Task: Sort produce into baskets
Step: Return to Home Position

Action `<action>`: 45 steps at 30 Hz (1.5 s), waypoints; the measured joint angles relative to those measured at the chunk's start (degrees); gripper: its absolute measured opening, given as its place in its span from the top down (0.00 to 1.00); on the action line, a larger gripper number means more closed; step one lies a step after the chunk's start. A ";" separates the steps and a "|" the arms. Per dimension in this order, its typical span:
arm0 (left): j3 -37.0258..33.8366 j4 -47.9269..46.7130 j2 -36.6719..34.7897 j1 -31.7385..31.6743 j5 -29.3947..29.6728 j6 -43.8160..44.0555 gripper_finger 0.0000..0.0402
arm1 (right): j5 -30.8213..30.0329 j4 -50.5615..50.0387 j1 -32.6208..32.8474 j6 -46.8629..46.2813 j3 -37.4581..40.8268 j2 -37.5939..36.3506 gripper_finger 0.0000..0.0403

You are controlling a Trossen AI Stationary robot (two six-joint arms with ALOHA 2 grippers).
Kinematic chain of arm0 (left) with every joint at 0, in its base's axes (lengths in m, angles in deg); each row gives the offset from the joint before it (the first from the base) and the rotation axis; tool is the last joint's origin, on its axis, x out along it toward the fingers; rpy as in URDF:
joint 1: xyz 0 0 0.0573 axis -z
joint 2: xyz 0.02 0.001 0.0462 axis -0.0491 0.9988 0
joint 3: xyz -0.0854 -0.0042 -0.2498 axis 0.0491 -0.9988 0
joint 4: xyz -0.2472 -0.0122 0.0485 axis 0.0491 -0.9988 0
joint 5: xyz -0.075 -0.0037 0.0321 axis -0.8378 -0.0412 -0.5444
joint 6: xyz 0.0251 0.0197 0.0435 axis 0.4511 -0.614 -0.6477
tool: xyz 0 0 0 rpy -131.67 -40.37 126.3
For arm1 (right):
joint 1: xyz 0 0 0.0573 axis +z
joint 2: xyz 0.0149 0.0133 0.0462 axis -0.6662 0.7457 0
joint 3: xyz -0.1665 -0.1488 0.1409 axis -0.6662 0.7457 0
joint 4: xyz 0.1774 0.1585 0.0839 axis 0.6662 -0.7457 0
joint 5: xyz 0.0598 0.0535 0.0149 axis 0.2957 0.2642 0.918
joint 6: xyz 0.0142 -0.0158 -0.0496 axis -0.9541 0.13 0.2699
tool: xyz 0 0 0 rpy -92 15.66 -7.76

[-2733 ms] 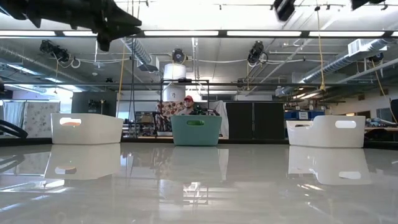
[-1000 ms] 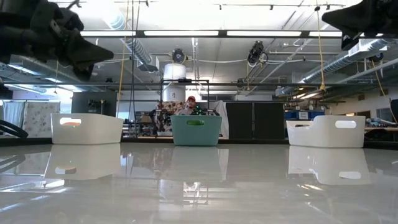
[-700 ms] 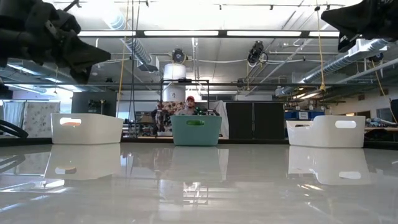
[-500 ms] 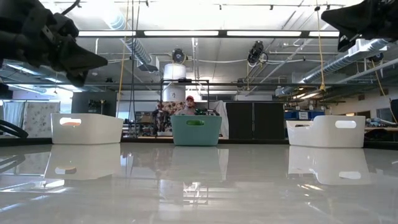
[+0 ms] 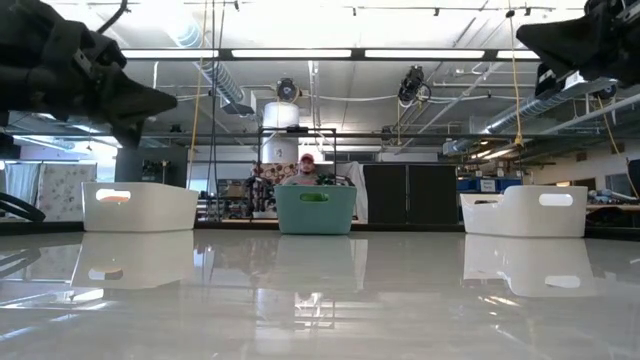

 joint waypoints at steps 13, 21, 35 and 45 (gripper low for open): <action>0.15 -3.28 0.03 1.40 -0.39 -1.56 1.00 | -0.07 -5.23 0.00 -0.16 0.97 0.00 0.99; -0.07 -2.99 0.11 1.44 0.28 -4.47 1.00 | -0.19 -7.47 0.00 -3.05 2.45 0.00 0.99; -0.07 -3.06 0.18 1.44 0.61 -4.38 0.98 | 0.84 -8.69 0.00 -6.92 2.74 0.07 0.93; -0.11 -3.05 0.19 1.44 0.63 0.01 0.95 | 0.86 -8.70 0.00 -6.94 2.74 0.22 0.88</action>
